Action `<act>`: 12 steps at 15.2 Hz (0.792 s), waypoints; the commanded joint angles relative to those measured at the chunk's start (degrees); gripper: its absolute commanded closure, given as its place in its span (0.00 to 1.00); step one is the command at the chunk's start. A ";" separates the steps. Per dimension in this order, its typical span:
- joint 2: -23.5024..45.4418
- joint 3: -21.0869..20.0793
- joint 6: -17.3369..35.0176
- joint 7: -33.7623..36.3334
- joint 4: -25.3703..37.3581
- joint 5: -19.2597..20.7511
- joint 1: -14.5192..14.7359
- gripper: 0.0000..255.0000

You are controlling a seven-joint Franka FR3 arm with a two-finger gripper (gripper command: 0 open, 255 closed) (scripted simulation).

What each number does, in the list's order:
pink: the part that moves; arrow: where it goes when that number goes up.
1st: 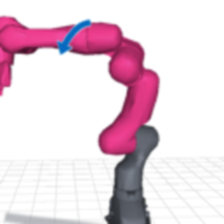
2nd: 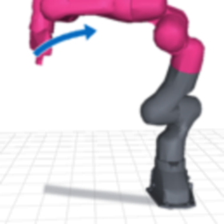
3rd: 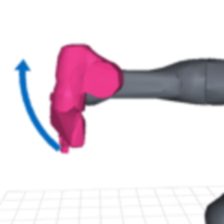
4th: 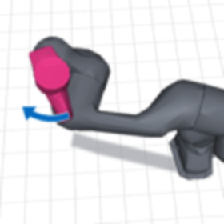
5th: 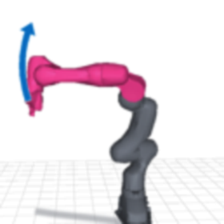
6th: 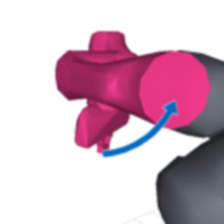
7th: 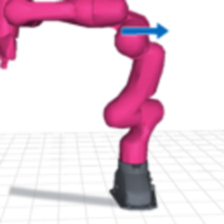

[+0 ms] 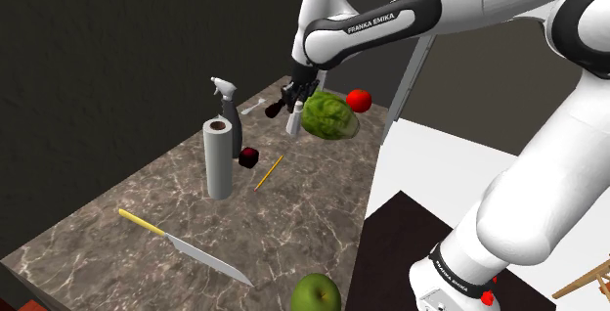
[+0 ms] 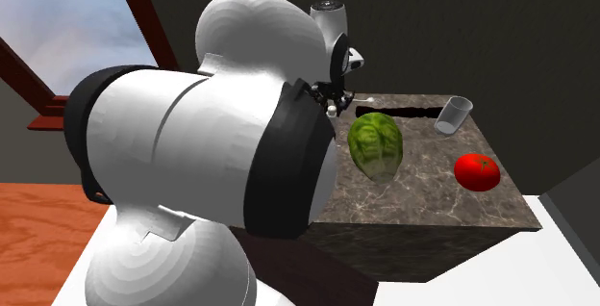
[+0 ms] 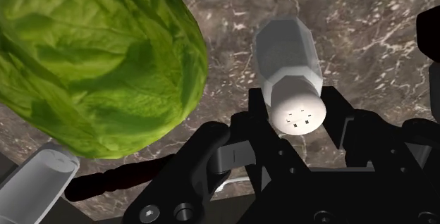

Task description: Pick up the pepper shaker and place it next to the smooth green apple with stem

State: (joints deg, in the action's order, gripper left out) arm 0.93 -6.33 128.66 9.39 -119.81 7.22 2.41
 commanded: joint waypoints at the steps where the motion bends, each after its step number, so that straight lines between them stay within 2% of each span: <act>1: -0.52 -0.04 -1.59 -0.21 1.06 -0.22 0.03 1.00; 12: -2.82 -0.07 -9.74 -1.37 6.98 -1.11 0.08 1.00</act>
State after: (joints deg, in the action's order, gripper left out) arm -1.66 -6.38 119.70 8.09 -113.36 6.18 2.47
